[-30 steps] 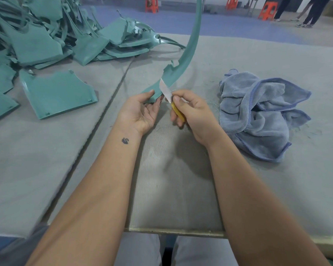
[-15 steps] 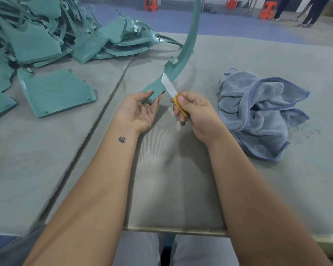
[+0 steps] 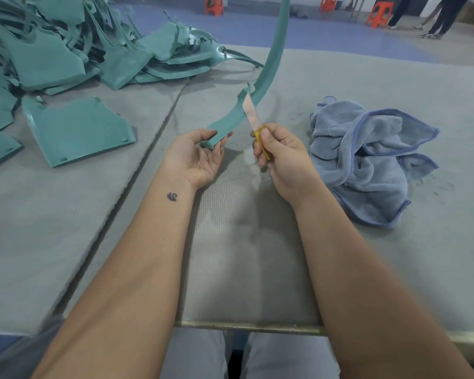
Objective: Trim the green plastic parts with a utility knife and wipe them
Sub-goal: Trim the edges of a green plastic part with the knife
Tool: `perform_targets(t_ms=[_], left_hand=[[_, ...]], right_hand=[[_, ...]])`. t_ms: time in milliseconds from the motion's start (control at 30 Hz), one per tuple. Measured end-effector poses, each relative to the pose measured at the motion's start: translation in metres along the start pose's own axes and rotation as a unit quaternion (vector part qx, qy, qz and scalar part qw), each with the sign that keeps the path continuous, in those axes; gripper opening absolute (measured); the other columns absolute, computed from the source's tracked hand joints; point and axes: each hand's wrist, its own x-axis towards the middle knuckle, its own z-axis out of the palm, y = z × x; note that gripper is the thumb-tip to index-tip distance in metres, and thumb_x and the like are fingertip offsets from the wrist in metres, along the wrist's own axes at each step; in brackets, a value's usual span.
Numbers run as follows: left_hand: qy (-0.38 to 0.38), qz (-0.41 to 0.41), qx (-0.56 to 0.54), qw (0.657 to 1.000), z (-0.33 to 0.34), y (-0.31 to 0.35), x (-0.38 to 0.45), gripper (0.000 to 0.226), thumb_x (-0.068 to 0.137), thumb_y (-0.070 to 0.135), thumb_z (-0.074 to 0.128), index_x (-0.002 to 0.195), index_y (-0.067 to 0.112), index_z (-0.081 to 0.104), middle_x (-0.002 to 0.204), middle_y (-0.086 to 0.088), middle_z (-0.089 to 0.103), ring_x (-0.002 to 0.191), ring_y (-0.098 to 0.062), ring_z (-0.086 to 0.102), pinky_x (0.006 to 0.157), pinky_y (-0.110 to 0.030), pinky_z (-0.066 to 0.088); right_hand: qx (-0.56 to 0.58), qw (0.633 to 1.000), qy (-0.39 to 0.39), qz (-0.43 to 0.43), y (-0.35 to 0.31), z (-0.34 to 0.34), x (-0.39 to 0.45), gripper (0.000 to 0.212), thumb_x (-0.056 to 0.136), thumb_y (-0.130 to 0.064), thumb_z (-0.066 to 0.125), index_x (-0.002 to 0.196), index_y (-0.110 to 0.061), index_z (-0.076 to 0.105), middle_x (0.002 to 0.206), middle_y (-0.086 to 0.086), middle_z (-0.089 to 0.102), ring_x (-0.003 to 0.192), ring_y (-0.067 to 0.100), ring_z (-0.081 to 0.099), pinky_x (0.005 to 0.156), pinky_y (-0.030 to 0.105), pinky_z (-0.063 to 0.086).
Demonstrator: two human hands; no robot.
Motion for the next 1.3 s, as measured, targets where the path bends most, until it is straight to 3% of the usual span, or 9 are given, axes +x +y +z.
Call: perform_targets(t_ms=[200, 367, 500, 667, 733, 867, 1000, 1067, 1300], left_hand=[[0.012, 0.017, 0.016, 1.000, -0.001, 0.000, -0.002, 0.017, 0.097, 0.006, 0.044, 0.100, -0.005, 0.057, 0.067, -0.015, 0.069, 0.043, -0.010, 0.061, 0.040, -0.012, 0.047], [0.072, 0.145, 0.131, 0.978, 0.004, -0.001, 0.003, 0.008, 0.095, 0.008, 0.050, 0.094, 0.006, 0.057, 0.067, -0.004, 0.064, 0.043, -0.007, 0.058, 0.038, -0.012, 0.040], [0.111, 0.204, 0.148, 0.961, 0.002, 0.000, 0.006, 0.015, 0.094, 0.019, 0.055, 0.109, 0.014, 0.055, 0.068, 0.001, 0.061, 0.044, -0.007, 0.054, 0.040, -0.017, 0.040], [0.159, 0.233, 0.126, 0.951, -0.003, 0.006, 0.007, 0.027, 0.093, 0.024, 0.054, 0.117, 0.011, 0.055, 0.074, 0.000, 0.058, 0.042, -0.005, 0.049, 0.043, -0.018, 0.041], [0.167, 0.249, 0.106, 0.948, -0.003, 0.010, 0.007, 0.017, 0.092, 0.022, 0.053, 0.105, 0.012, 0.056, 0.070, 0.001, 0.057, 0.040, -0.004, 0.045, 0.041, -0.017, 0.038], [0.168, 0.248, 0.105, 0.948, -0.006, 0.020, 0.003, 0.008, 0.090, 0.019, 0.052, 0.083, 0.014, 0.053, 0.053, 0.007, 0.053, 0.036, -0.004, 0.036, 0.037, -0.017, 0.030], [0.198, 0.251, 0.119, 0.940, -0.012, 0.027, 0.002, 0.017, 0.089, 0.014, 0.049, 0.073, 0.018, 0.043, 0.046, 0.010, 0.044, 0.035, -0.004, 0.027, 0.035, -0.017, 0.021], [0.212, 0.266, 0.144, 0.929, -0.012, 0.028, 0.001, 0.019, 0.088, 0.012, 0.050, 0.072, 0.017, 0.041, 0.041, 0.011, 0.042, 0.032, -0.004, 0.029, 0.034, -0.017, 0.021], [0.174, 0.222, 0.055, 0.958, -0.017, 0.031, -0.001, 0.025, 0.089, 0.013, 0.051, 0.067, 0.016, 0.039, 0.047, 0.009, 0.036, 0.034, -0.004, 0.022, 0.034, -0.015, 0.018]], right_hand=[[0.263, 0.952, 0.155, 0.031, -0.013, -0.008, 0.002, 0.024, 0.104, -0.012, 0.037, 0.087, -0.011, 0.054, 0.061, -0.001, 0.051, 0.047, 0.008, 0.041, 0.050, 0.017, 0.034], [0.257, 0.948, 0.178, 0.051, -0.020, -0.003, -0.002, 0.021, 0.100, -0.013, 0.047, 0.079, -0.014, 0.047, 0.063, 0.002, 0.045, 0.051, 0.011, 0.038, 0.052, 0.020, 0.031], [0.128, 0.973, 0.186, 0.050, -0.022, 0.001, -0.006, 0.033, 0.096, -0.014, 0.055, 0.067, -0.020, 0.040, 0.057, -0.003, 0.045, 0.048, 0.010, 0.035, 0.049, 0.021, 0.028], [-0.046, 0.967, 0.250, 0.004, -0.020, 0.007, -0.006, 0.021, 0.101, -0.018, 0.042, 0.080, -0.018, 0.046, 0.061, -0.006, 0.035, 0.052, 0.007, 0.029, 0.052, 0.027, 0.029], [-0.238, 0.938, 0.248, -0.038, -0.015, 0.005, -0.007, 0.012, 0.099, -0.014, 0.042, 0.101, -0.019, 0.053, 0.065, -0.012, 0.041, 0.056, 0.006, 0.037, 0.060, 0.029, 0.032], [-0.507, 0.828, 0.220, -0.088, -0.015, 0.006, -0.013, 0.058, 0.082, -0.003, 0.045, 0.135, -0.024, 0.043, 0.062, -0.010, 0.044, 0.064, 0.024, 0.051, 0.057, 0.035, 0.039], [-0.474, 0.791, 0.332, -0.199, -0.024, 0.007, -0.015, 0.058, 0.074, 0.002, 0.045, 0.129, -0.016, 0.048, 0.063, 0.001, 0.051, 0.057, 0.029, 0.048, 0.052, 0.034, 0.034], [-0.499, 0.782, 0.301, -0.220, -0.025, 0.006, -0.017, 0.061, 0.072, 0.005, 0.045, 0.128, -0.018, 0.052, 0.068, 0.004, 0.056, 0.060, 0.028, 0.049, 0.055, 0.035, 0.035], [-0.614, 0.769, 0.172, -0.045, -0.015, -0.003, -0.007, 0.049, 0.075, -0.001, 0.047, 0.118, -0.020, 0.061, 0.096, 0.007, 0.065, 0.082, 0.031, 0.054, 0.073, 0.036, 0.035]])
